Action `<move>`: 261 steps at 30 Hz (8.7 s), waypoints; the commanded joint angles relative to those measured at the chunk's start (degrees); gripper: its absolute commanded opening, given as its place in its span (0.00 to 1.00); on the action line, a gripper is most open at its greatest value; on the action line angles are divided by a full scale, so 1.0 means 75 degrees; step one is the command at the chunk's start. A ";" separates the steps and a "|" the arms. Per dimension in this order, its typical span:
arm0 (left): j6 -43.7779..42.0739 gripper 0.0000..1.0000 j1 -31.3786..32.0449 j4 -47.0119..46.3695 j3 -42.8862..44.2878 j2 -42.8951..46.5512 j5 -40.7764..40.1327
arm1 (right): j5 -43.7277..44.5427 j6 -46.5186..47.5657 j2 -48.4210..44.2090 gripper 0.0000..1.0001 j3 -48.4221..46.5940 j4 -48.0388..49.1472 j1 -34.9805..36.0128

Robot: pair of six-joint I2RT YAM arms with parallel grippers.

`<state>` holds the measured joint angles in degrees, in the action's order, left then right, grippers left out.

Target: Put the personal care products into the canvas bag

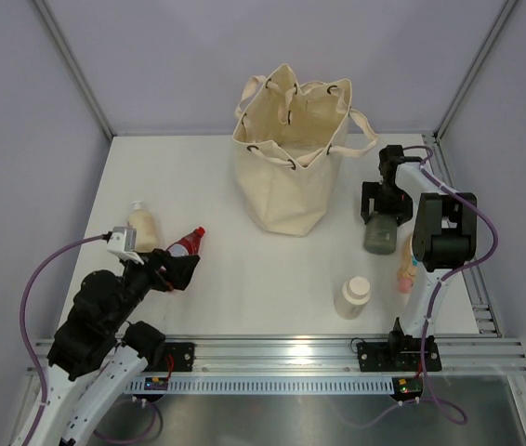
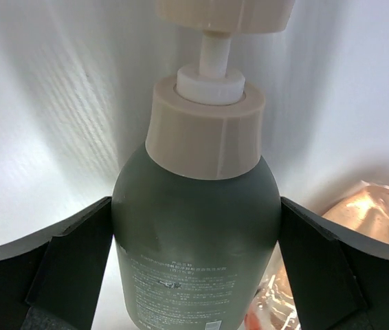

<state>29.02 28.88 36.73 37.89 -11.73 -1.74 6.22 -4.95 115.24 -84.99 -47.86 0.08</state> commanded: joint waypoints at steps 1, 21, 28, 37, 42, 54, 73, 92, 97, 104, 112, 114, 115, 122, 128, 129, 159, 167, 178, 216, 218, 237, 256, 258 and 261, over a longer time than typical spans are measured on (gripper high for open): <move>0.0092 0.99 -0.0007 -0.0304 0.0058 0.0180 0.0126 | 0.0729 0.0602 0.0185 0.99 0.0410 -0.0135 0.0049; 0.0221 0.99 -0.0007 -0.0164 0.0104 0.0637 0.0396 | -0.0897 0.1902 -0.0411 0.16 0.0622 -0.0275 -0.0396; 0.0139 0.99 -0.0007 0.0060 0.0151 0.0778 0.0314 | -0.2808 0.2101 -0.1829 0.00 0.0738 -0.0123 -0.1018; 0.0280 0.99 -0.0007 -0.0151 0.0046 0.0720 0.0407 | -0.4309 0.1809 -0.3049 0.00 0.0879 -0.0018 -0.1275; 0.0315 0.99 -0.0007 -0.0151 0.0046 0.0720 0.0419 | -0.4415 0.1680 -0.3213 0.00 0.1195 0.0484 -0.1322; 0.0303 0.99 -0.0007 -0.0116 0.0198 0.0568 0.0442 | -0.5668 0.1059 -0.4537 0.00 -0.1061 -0.0274 -0.1569; 0.0256 0.99 -0.0007 -0.0620 0.0175 -0.0323 0.0396 | -0.5717 0.0110 -0.1553 0.00 -0.9162 -0.0171 0.0737; -0.0142 0.99 -0.0007 -0.0327 0.0292 -0.1751 -0.0753 | -0.3207 0.3329 0.0500 0.14 -0.7229 -0.0683 0.2696; -0.0014 0.99 -0.0007 0.0012 0.0257 -0.2701 -0.0881 | -0.2729 0.3520 0.1029 0.99 -0.7909 -0.1541 0.2814; -0.0762 0.99 -0.0007 0.0469 0.0783 -0.4505 -0.1303 | -0.3966 0.4548 -0.0210 0.99 -0.8275 -0.1589 0.2674; -0.1559 0.99 -0.0089 0.1008 0.2236 -0.6790 -0.1959 | -0.5986 0.3524 -0.1292 1.00 -0.7348 -0.0745 0.2169; -0.1607 0.99 -0.0124 0.0974 0.2272 -0.7131 -0.1948 | -0.5091 0.3122 -0.1117 1.00 -0.6811 -0.0441 0.2251; -0.1619 0.99 -0.0125 0.0916 0.2272 -0.7155 -0.1913 | -0.4503 0.3098 -0.0988 0.99 -0.6704 -0.0393 0.2379; -0.1841 0.99 -0.0370 0.0869 0.2202 -0.7038 -0.2124 | -0.5220 0.2828 -0.0983 1.00 -0.6603 -0.0161 0.2487; -0.2181 0.99 -0.0757 0.0973 0.2962 -0.8723 -0.2241 | -0.7554 0.2735 -0.2965 1.00 -0.5080 0.0100 0.1562; -0.2251 0.99 -0.0781 0.1066 0.3115 -0.9027 -0.2218 | -0.7846 0.2665 -0.3524 1.00 -0.4610 0.0274 0.1258; -0.2568 0.00 -0.1964 -0.0044 0.2976 -1.0252 0.0886 | -0.9536 0.2266 -0.8533 1.00 0.3304 0.2009 -0.1076; -0.1644 0.00 -0.1976 -0.0936 0.2179 -0.7942 0.2633 | -0.9525 0.2078 -0.8756 0.99 0.3644 0.2279 -0.1381; -0.0178 0.00 -0.1976 -0.2529 0.1651 -0.5820 0.3816 | -0.9489 0.1961 -0.8662 0.99 0.3750 0.2443 -0.1487; 0.0892 0.31 -0.0313 -0.4032 1.1637 -1.3613 0.2530 | -0.6914 0.3380 -0.8522 1.00 0.3330 0.0463 -0.1534; 0.0563 0.52 -0.0079 -0.3785 1.1403 -1.3473 0.2214 | -0.6374 0.3204 -0.8393 1.00 0.3200 0.0381 -0.1534; -0.1805 0.99 0.0004 -0.2425 0.8622 -0.8981 0.1359 | -0.1884 0.1737 -0.7046 0.99 0.1899 -0.0813 -0.1639; -0.1642 0.99 -0.0007 -0.2613 0.0502 -0.2713 0.0922 | 0.0191 0.0240 -0.3075 1.00 0.2086 -0.0405 -0.2201; -0.1630 0.99 -0.0007 -0.2507 0.0549 -0.2983 0.1051 | 0.0225 0.0110 -0.2572 0.99 0.2180 -0.0183 -0.2202; -0.1584 0.99 -0.0007 -0.2425 0.0597 -0.3217 0.1274 | 0.0542 0.0121 -0.2148 0.99 0.2121 0.0016 -0.2202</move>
<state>16.56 28.95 21.08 39.90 -34.46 5.91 5.39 -0.49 97.58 -68.23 -50.83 -16.29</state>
